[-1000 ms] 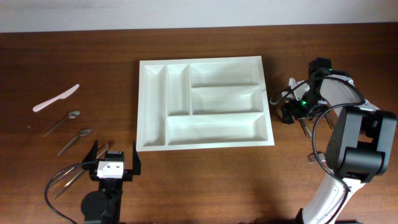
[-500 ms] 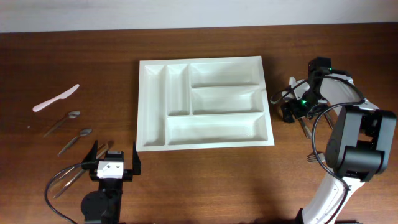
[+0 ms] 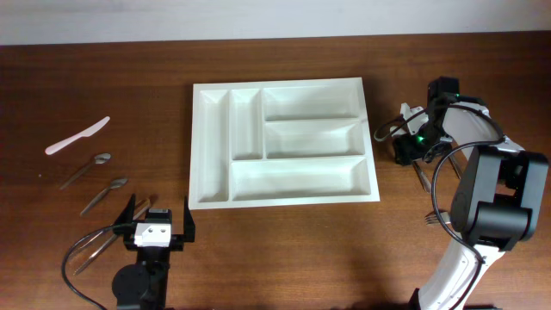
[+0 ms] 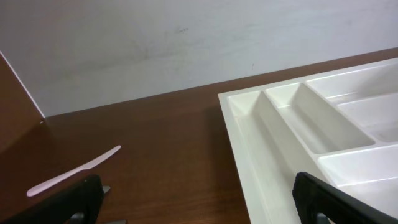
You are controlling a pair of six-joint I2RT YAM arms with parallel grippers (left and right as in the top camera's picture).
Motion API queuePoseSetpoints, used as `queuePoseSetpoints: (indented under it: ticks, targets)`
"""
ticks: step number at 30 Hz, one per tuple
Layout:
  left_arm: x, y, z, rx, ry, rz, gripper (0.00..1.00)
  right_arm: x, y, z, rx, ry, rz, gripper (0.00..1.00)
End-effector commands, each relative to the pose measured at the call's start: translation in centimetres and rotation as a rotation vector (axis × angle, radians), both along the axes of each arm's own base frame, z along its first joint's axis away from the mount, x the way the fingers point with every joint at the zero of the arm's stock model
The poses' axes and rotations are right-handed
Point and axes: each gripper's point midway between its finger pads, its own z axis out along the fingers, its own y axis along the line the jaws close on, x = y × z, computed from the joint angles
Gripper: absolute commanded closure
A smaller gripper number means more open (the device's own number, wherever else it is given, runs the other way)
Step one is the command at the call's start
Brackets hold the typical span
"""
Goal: Pack container
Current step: 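Lower the right gripper and grasp the spoon handle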
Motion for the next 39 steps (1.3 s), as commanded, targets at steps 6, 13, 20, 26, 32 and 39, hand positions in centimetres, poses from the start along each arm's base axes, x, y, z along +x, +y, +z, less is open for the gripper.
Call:
queuePoseSetpoints:
  ticks: [6, 13, 20, 26, 32, 39]
  targets:
    - [-0.01, -0.04, -0.15, 0.015, -0.001, -0.002, 0.01, 0.05, 0.21, -1.5, 0.002, 0.019, 0.009, 0.38]
    - [-0.01, -0.04, -0.15, 0.015, -0.001, -0.002, 0.01, -0.15, 0.24, -1.51, 0.003, 0.027, 0.009, 0.55]
    - [-0.01, -0.04, -0.15, 0.015, -0.001, -0.002, 0.01, -0.22, 0.26, -1.51, 0.003, 0.03, 0.009, 0.67]
    - [-0.01, -0.04, -0.15, 0.015, -0.001, -0.002, 0.01, -0.22, 0.27, -1.51, 0.004, 0.03, 0.009, 0.76]
    - [-0.01, -0.04, -0.15, 0.015, -0.001, -0.002, 0.01, -0.25, 0.27, -1.5, 0.003, 0.032, 0.009, 0.83]
    - [-0.01, -0.04, -0.15, 0.015, -0.001, -0.002, 0.01, -0.29, 0.26, -1.51, 0.004, 0.033, 0.009, 0.9]
